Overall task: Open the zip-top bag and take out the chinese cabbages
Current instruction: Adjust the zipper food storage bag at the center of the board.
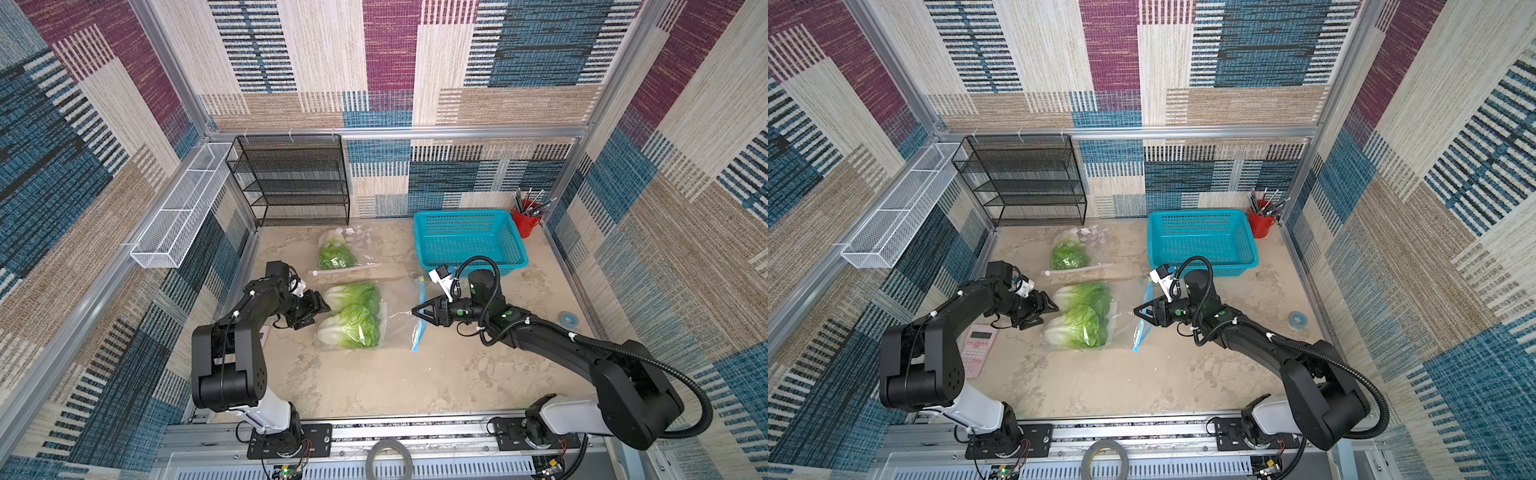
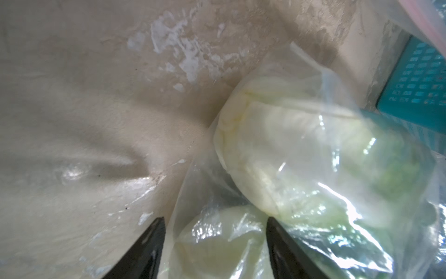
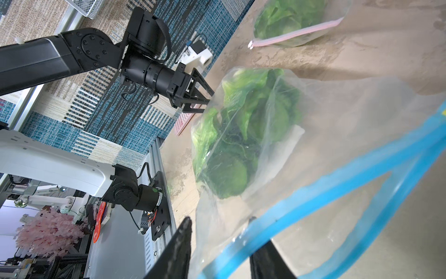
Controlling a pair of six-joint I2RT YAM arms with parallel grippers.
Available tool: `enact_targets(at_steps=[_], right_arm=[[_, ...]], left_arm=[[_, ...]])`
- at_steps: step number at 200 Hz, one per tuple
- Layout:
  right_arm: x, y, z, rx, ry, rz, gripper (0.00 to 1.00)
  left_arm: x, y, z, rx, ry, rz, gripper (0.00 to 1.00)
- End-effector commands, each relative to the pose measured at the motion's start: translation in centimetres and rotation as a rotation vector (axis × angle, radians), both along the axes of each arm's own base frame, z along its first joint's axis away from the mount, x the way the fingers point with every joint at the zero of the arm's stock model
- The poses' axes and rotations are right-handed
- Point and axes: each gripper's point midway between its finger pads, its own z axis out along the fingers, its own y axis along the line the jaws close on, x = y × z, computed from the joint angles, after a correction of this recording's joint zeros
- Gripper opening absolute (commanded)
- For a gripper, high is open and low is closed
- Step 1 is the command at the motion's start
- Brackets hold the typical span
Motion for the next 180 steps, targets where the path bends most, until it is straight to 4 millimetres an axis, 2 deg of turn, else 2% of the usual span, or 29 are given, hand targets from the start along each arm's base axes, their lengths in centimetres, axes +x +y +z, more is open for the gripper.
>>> enact_targets(at_steps=[1, 49, 71, 99, 136, 180], right_arm=[[-0.1, 0.3, 0.6, 0.036, -0.015, 0.015, 0.40], [0.0, 0.5, 0.2, 0.038, -0.003, 0.025, 0.38], [0.1, 0.6, 0.2, 0.040, 0.000, 0.028, 0.38], [0.2, 0.8, 0.2, 0.038, 0.001, 0.034, 0.38], [0.3, 0.8, 0.3, 0.037, 0.003, 0.035, 0.38], [0.5, 0.8, 0.6, 0.025, -0.005, 0.031, 0.43]], left_arm=[[0.8, -0.4, 0.0, -0.035, -0.010, 0.016, 0.68], [0.9, -1.5, -0.8, -0.122, 0.010, 0.029, 0.61], [0.8, -1.9, -1.4, -0.146, 0.036, 0.034, 0.54], [0.7, -2.1, -1.8, -0.162, 0.055, 0.037, 0.34], [0.8, -2.2, -1.4, -0.168, 0.042, 0.029, 0.00], [1.0, -2.3, -0.4, -0.175, 0.010, 0.023, 0.00]])
